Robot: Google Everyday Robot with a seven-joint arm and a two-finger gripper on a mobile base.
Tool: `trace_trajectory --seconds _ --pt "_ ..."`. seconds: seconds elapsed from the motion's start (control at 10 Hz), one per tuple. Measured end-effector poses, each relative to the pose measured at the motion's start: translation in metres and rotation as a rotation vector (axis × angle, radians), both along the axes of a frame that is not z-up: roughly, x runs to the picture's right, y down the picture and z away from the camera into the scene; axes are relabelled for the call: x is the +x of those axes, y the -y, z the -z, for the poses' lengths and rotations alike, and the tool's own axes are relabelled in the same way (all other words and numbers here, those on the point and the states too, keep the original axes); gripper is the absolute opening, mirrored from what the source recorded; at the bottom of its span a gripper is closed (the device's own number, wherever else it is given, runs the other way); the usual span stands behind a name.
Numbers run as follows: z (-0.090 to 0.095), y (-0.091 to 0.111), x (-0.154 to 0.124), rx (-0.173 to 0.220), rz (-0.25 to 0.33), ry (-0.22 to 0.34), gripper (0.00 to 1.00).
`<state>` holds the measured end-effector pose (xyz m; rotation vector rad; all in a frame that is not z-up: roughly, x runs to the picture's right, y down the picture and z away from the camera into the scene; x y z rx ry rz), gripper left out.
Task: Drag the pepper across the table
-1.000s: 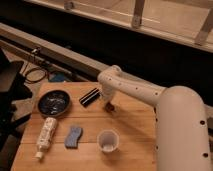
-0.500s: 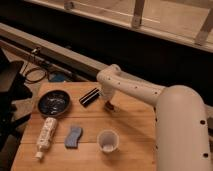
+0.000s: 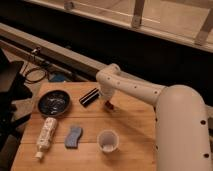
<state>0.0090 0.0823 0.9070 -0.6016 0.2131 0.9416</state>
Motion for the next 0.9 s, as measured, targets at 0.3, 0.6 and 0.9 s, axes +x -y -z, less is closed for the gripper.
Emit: trace_trajectory --seconds 0.3,0.6,0.9 --pt "-0.002 0.005 0.013 -0.001 -0.049 -0.031 0.0" --pt "-0.003 0.006 0.073 -0.007 -0.14 -0.101 0.0" --pt "-0.005 0.005 0.136 -0.019 -0.247 -0.183 0.0"
